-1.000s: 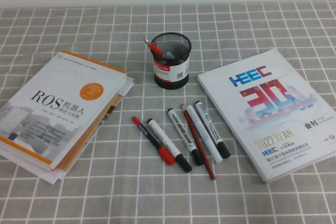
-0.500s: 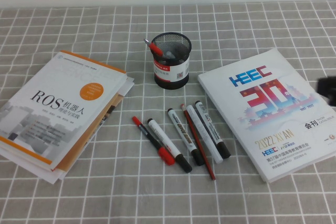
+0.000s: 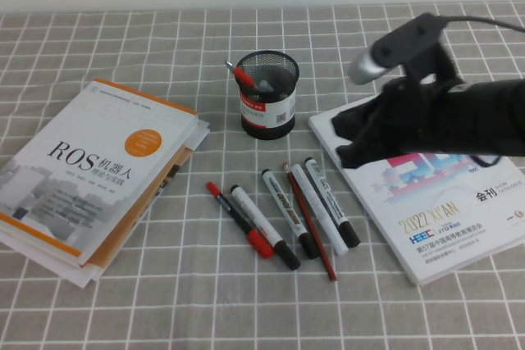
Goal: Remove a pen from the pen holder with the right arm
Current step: 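Take a marker out of the pen holder and lay it on the table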
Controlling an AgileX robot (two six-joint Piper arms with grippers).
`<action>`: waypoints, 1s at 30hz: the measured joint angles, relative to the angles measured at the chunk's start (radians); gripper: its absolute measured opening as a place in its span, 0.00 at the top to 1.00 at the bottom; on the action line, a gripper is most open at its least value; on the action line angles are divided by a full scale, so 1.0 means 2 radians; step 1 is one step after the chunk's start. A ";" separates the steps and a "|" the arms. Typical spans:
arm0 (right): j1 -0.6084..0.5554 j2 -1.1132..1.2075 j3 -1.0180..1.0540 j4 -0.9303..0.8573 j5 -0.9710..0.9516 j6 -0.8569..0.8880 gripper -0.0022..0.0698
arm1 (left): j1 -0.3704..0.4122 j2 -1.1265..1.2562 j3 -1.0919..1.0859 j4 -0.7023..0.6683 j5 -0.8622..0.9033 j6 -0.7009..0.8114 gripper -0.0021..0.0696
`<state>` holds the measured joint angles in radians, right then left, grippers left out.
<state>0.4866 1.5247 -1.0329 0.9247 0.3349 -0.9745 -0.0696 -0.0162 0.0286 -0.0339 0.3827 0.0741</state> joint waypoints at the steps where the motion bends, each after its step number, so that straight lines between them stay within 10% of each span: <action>1: 0.005 0.010 -0.005 0.010 -0.002 -0.014 0.99 | 0.000 0.000 0.000 0.000 0.000 0.000 0.98; 19: 0.022 0.130 -0.041 0.386 0.033 -0.573 0.50 | 0.000 0.000 0.000 0.000 0.000 0.000 0.98; 30: 0.017 0.170 -0.053 0.395 0.068 -0.569 0.49 | 0.000 0.000 0.000 0.000 0.000 0.000 0.98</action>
<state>0.5213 1.8647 -1.1391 1.7151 0.4709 -2.1118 -0.0696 -0.0162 0.0286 -0.0339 0.3827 0.0741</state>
